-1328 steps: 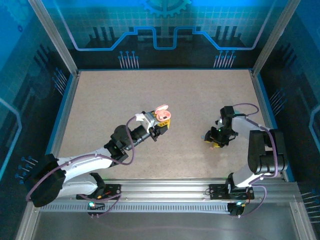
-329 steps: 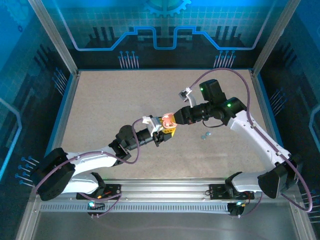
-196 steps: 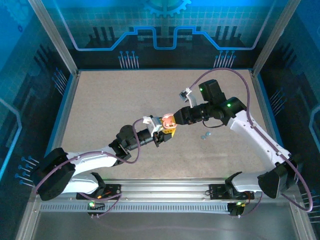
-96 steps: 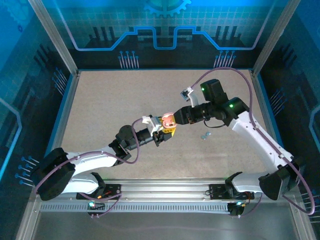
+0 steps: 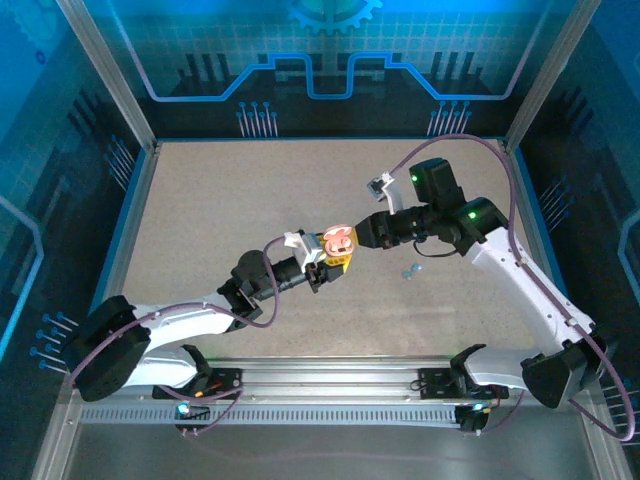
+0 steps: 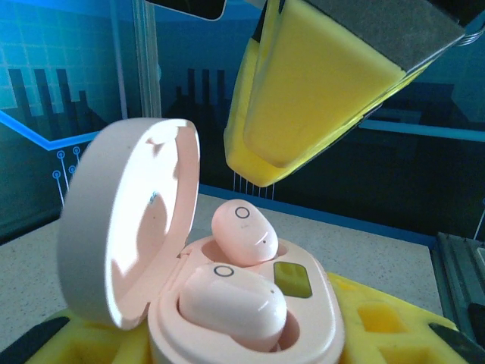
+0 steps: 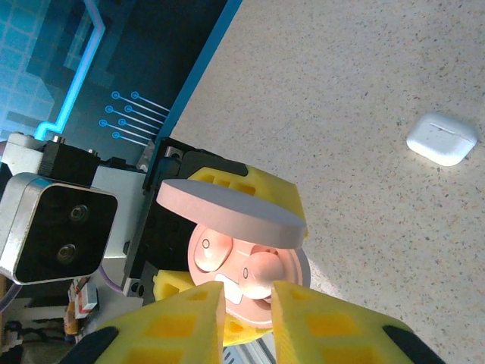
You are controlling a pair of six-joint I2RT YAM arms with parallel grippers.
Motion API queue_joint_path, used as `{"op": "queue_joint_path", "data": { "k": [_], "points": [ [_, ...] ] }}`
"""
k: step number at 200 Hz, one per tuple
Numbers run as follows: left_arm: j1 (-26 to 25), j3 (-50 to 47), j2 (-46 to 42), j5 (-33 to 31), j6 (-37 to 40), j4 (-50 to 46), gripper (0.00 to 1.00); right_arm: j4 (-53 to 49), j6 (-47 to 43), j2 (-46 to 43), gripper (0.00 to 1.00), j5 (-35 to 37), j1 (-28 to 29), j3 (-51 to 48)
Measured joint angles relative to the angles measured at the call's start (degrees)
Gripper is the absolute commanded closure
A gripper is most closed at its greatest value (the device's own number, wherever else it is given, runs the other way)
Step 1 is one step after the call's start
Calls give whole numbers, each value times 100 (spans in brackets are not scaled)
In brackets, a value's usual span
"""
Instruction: Insert the wireless bluetooth earbuds into the charging case
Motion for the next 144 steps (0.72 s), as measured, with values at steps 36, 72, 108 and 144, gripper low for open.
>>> {"op": "queue_joint_path", "data": {
  "k": [36,72,108,144],
  "points": [
    [0,0,0,0,0,0,61,7,20,57,77,-44,0,0],
    [0,0,0,2,0,0,61,9,37,208,78,-76,0,-2],
    [0,0,0,4,0,0,61,74,81,262,77,-136,0,-2],
    [0,0,0,4,0,0,61,127,85,278,76,-157,0,-2]
  ]
}}
